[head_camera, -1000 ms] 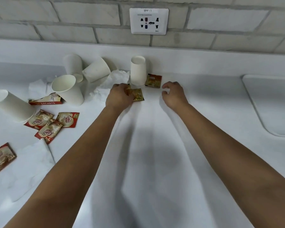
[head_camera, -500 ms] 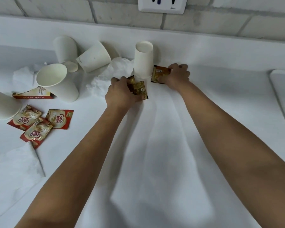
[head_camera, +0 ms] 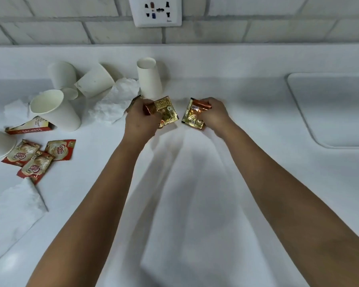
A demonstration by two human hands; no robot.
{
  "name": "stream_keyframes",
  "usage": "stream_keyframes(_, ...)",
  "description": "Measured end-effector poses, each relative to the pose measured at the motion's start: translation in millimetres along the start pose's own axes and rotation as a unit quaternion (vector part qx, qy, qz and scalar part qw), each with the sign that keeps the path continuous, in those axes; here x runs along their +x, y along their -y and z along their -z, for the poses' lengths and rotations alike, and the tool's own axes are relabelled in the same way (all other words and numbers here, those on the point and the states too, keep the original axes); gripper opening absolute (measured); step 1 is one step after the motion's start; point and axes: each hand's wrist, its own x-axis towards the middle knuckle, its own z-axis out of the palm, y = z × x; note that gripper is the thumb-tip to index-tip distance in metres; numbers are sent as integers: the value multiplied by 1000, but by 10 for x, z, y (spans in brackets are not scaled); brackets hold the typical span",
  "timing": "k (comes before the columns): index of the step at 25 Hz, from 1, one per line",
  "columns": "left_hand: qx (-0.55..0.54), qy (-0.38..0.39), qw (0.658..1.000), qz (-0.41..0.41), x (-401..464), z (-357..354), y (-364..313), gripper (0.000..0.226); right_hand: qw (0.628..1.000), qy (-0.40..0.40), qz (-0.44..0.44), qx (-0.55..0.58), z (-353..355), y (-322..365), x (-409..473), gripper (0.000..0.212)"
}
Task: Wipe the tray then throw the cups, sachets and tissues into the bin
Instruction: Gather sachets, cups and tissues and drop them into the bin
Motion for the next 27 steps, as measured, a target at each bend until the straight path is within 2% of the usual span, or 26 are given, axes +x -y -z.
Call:
stream_keyframes(5, -70, 88, 993, 22, -724, -365, -317, 26, 989, -75, 6, 126, 796, -314, -846, 25)
stream_keyframes(9, -80, 138, 987, 8, -1317, -862, -558, 25, 979, -135, 31, 152, 1580, -638, -1511, 30)
stream_keyframes(14, -83, 255, 963, -31, -2489, -1963, -796, 24, 946, -267, 51, 177, 2756, -1328, -2548, 27)
stream_keyframes(17, -65, 344, 935, -57, -3261, -2593, -797, 25, 907, -382, 51, 169, 3366, -1841, -3218, 26)
stream_keyframes(20, -23, 455, 889, -44, -4067, -3180, -638, 30, 862, -476, 17, 173, 3895, -2456, -3917, 24)
stream_keyframes(24, 112, 568, 815, -9, -4933, -3761, -126, 34, 827, -525, -76, 188, 4254, -3364, -4692, 21)
stream_keyframes(27, 201, 573, 794, -17, -5219, -4099, 400, 28, 802, -539, -160, 200, 4265, -4007, -5001, 17)
